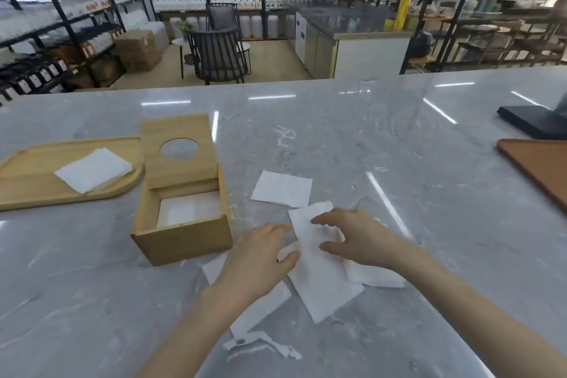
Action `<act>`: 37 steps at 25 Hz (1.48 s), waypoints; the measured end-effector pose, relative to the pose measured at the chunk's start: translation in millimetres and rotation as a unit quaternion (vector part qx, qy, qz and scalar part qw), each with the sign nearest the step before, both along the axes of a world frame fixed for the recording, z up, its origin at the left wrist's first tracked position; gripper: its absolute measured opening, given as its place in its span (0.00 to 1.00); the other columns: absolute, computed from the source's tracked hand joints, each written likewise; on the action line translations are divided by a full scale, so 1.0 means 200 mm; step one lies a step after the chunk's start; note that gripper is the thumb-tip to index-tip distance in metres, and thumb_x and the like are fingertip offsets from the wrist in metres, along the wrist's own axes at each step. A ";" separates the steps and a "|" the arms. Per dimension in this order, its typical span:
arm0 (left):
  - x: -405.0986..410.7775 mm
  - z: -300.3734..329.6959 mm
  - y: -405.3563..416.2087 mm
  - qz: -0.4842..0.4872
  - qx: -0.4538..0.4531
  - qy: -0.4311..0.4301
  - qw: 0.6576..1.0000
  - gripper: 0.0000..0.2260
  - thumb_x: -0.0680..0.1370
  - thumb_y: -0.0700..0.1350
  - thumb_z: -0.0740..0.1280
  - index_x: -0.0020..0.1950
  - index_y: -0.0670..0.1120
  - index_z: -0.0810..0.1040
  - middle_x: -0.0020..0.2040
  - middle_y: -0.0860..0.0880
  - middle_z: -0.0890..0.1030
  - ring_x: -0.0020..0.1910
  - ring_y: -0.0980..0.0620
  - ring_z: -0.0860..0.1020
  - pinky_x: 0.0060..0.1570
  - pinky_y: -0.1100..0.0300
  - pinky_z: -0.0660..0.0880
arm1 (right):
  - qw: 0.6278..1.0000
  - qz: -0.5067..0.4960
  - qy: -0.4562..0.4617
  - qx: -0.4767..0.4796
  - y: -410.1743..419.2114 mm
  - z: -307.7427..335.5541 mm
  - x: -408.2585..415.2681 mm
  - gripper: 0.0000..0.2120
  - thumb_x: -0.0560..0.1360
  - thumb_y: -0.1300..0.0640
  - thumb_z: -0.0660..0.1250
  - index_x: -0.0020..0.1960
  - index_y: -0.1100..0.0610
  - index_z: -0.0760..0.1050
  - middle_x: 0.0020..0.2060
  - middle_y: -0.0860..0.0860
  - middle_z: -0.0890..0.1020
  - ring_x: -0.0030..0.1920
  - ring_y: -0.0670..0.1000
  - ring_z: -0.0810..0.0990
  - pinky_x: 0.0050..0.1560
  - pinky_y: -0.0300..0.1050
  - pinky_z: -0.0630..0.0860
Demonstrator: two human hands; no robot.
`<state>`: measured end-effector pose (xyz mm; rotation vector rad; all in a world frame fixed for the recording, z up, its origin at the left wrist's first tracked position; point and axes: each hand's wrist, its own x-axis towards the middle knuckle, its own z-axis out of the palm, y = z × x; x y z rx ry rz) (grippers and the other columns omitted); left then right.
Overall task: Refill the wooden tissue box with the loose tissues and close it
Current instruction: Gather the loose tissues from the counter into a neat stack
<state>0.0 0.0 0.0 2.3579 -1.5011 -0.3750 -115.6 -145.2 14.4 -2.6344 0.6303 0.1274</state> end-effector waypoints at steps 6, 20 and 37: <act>0.01 -0.12 -0.05 0.019 0.023 -0.025 0.999 0.22 0.74 0.57 0.61 0.66 0.51 0.66 0.61 0.50 0.70 0.62 0.49 0.67 0.57 0.56 0.65 | 1.000 -0.010 0.012 -0.001 -0.01 -0.08 0.05 0.24 0.71 0.50 0.67 0.66 0.52 0.68 0.62 0.52 0.71 0.62 0.53 0.69 0.62 0.49 0.69; 0.04 -0.09 -0.05 0.084 -0.095 0.190 0.973 0.07 0.72 0.50 0.68 0.46 0.51 0.73 0.46 0.51 0.76 0.49 0.50 0.74 0.46 0.58 0.70 | 0.983 -0.019 -0.146 0.108 -0.01 -0.04 0.06 0.11 0.71 0.56 0.67 0.35 0.44 0.69 0.36 0.46 0.77 0.37 0.40 0.74 0.40 0.35 0.69; 0.01 0.01 -0.05 0.168 -0.203 0.545 0.796 0.08 0.76 0.46 0.63 0.49 0.46 0.80 0.51 0.46 0.83 0.51 0.47 0.81 0.54 0.51 0.76 | 0.993 -0.091 -0.078 0.015 -0.24 -0.01 -0.11 0.12 0.73 0.55 0.66 0.57 0.53 0.75 0.49 0.50 0.79 0.51 0.49 0.77 0.45 0.28 0.67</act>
